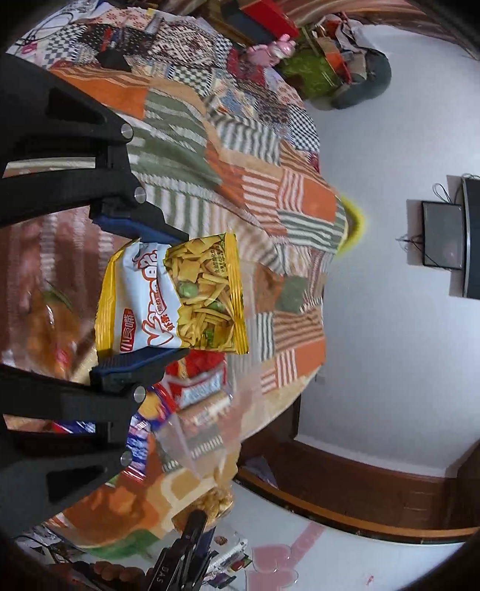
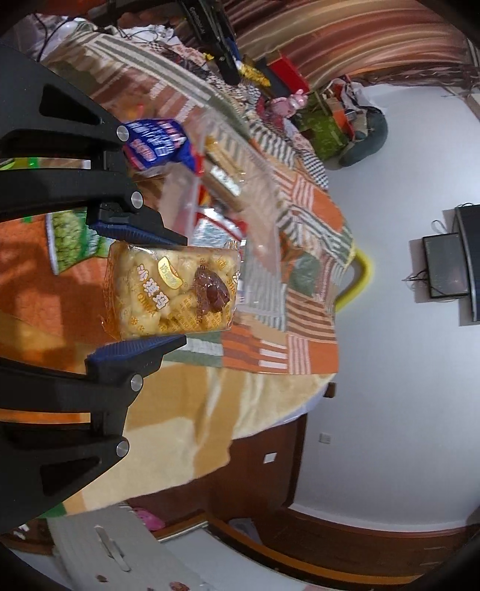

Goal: Organize snacks
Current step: 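Place the yellow bag into the box with left tool while right places pastry pack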

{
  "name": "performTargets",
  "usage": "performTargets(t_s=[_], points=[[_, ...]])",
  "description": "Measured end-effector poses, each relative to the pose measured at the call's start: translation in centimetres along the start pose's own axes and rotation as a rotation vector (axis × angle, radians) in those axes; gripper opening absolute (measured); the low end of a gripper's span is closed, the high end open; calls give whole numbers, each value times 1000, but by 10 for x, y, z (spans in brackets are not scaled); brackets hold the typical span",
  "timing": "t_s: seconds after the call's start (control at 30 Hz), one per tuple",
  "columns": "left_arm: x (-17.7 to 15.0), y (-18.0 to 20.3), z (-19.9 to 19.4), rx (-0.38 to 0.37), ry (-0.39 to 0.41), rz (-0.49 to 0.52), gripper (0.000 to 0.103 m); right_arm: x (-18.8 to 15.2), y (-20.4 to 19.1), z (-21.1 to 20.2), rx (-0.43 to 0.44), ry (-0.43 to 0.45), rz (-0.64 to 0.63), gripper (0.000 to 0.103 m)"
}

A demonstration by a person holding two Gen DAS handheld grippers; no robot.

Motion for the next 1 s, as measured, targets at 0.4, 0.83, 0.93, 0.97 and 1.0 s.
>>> performTargets(t_s=[0.4, 0.83, 0.93, 0.97, 1.0], points=[[25, 41, 44, -70, -25, 17, 52, 36, -18, 32, 27, 47, -12, 42], [18, 54, 99, -98, -118, 31, 52, 23, -29, 91, 44, -68, -50, 42], [14, 55, 109, -97, -143, 27, 52, 18, -30, 101, 43, -102, -60, 42], [13, 56, 112, -98, -151, 25, 52, 17, -30, 102, 46, -108, -62, 42], [11, 56, 115, -99, -158, 25, 52, 16, -32, 103, 48, -115, -67, 42]])
Point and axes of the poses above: each gripper's, at about its wrist camera, not at the fingertips, and z roughly the way its jaws point, y to its right, x to its top, the point moved 9 cm from there along z, roughly the way its jaws point
